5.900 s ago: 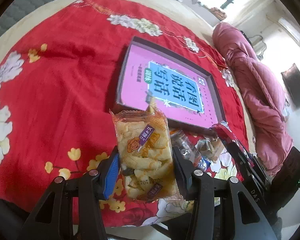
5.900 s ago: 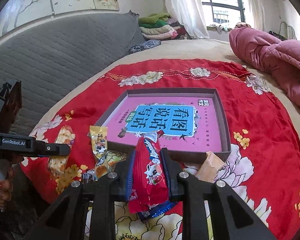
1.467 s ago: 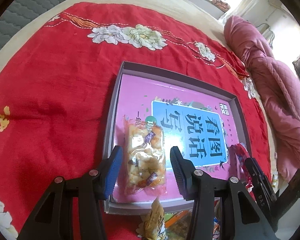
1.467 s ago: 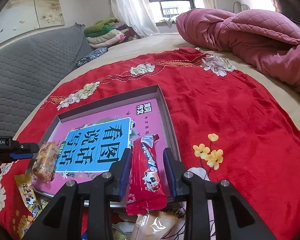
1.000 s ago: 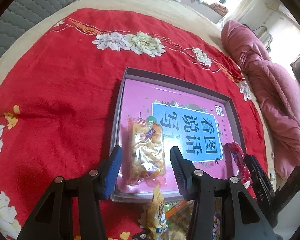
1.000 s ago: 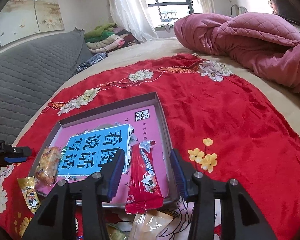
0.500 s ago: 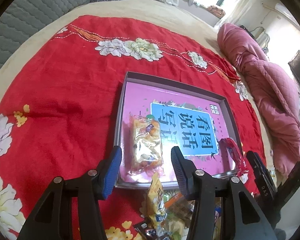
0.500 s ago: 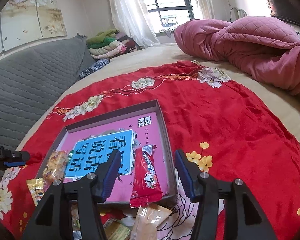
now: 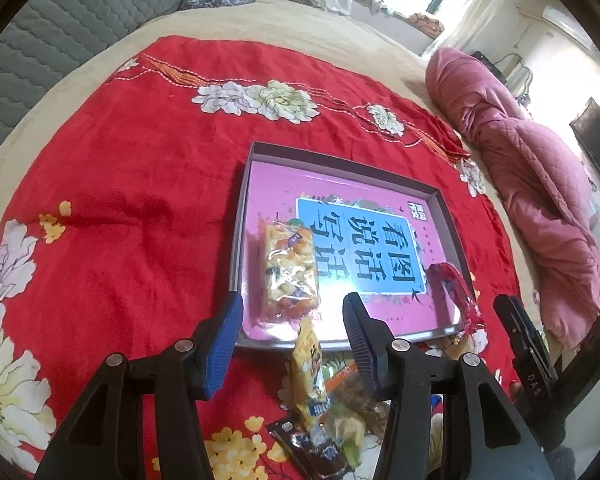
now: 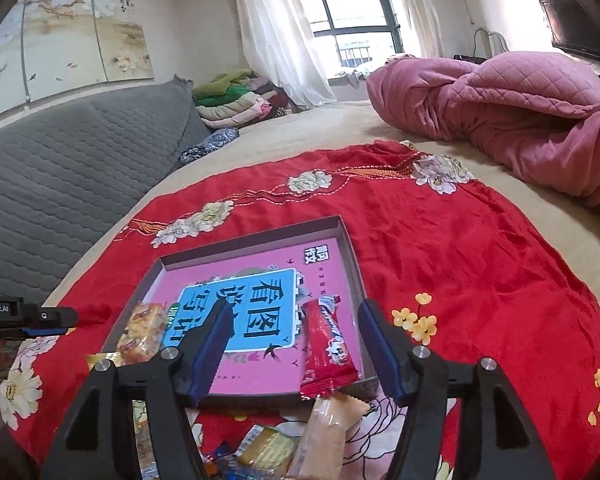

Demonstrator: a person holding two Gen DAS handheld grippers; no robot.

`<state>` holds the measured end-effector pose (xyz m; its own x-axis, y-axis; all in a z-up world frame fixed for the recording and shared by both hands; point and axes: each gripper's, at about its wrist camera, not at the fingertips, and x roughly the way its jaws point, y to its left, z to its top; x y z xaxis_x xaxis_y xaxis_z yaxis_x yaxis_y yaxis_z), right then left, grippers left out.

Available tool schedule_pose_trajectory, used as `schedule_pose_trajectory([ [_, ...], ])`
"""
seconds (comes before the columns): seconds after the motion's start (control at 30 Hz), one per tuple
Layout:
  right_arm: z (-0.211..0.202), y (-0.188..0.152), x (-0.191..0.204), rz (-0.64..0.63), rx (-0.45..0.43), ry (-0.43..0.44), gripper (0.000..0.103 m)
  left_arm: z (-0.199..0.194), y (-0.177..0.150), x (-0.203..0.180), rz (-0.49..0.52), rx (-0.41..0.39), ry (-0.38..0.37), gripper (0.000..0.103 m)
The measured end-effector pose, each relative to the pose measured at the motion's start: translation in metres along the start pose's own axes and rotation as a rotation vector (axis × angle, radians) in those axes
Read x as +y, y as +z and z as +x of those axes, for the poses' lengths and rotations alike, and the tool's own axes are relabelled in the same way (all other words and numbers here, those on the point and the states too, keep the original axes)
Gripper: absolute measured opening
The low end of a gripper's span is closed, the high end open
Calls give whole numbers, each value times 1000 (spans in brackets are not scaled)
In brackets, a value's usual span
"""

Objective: Organize snacks
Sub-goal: 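Withdraw both open grippers from the box back toward the snack pile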

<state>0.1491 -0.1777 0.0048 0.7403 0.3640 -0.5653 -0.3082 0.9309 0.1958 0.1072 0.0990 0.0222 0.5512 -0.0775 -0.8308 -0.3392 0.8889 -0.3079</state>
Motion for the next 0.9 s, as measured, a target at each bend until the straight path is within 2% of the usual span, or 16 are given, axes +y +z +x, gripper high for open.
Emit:
schedule_pose_trajectory([
  [0.2,-9,0,4,25,5,39,68,-5,-6,0,4,3,1,54],
  [0.27,-13,0,6,31,10,50,74,-6,-7,0,7,7,0,55],
  [0.9,-49,-11,27,-1,24,76,75,-25,-23,-3,30,10,-2,58],
])
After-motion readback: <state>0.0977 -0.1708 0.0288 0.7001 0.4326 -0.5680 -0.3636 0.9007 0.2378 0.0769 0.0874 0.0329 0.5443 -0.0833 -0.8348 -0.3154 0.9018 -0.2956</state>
